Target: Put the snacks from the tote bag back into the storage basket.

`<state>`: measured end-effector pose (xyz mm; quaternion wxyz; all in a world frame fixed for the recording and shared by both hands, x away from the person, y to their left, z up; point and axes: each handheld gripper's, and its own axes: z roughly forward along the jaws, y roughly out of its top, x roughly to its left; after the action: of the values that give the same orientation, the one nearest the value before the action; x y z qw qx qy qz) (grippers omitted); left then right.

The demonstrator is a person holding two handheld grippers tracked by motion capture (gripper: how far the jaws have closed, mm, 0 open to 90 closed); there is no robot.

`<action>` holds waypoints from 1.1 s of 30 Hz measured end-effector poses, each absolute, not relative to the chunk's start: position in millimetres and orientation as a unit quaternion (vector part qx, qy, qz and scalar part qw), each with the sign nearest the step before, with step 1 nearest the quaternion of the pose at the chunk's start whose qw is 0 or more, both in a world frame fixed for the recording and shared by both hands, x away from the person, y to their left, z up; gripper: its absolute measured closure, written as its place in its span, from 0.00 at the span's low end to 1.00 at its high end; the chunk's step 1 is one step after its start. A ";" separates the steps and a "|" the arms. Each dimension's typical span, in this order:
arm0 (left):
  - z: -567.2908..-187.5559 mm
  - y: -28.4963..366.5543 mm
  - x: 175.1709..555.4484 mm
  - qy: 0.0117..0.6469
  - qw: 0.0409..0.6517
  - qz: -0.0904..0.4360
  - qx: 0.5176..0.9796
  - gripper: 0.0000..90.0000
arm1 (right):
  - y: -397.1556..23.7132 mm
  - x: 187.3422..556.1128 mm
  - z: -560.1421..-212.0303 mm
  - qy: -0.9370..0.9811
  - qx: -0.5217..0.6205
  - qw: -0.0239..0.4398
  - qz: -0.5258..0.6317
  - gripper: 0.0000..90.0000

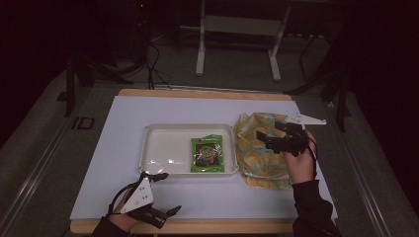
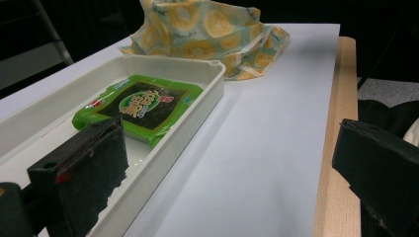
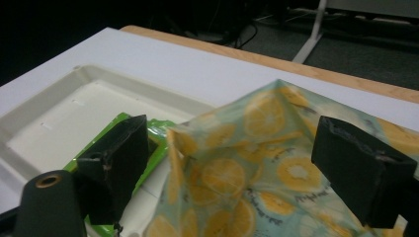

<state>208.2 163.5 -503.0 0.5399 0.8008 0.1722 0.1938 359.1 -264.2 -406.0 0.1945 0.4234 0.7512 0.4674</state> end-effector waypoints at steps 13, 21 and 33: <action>-503.1 163.4 208.0 0.171 0.539 0.195 0.801 0.01 | -298.1 349.0 -423.4 0.724 0.457 0.226 0.465 0.16; -503.3 163.2 208.0 0.171 0.539 0.195 0.802 0.01 | -316.2 344.0 -430.3 0.713 0.468 0.257 0.454 0.16; -503.4 162.8 207.8 0.170 0.538 0.195 0.802 0.01 | -336.6 325.3 -447.0 0.692 0.485 0.284 0.453 0.16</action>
<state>207.8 162.8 -503.4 0.5380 0.8024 0.1697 0.1947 325.3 -336.6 -447.0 0.2844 0.4848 0.6919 0.4531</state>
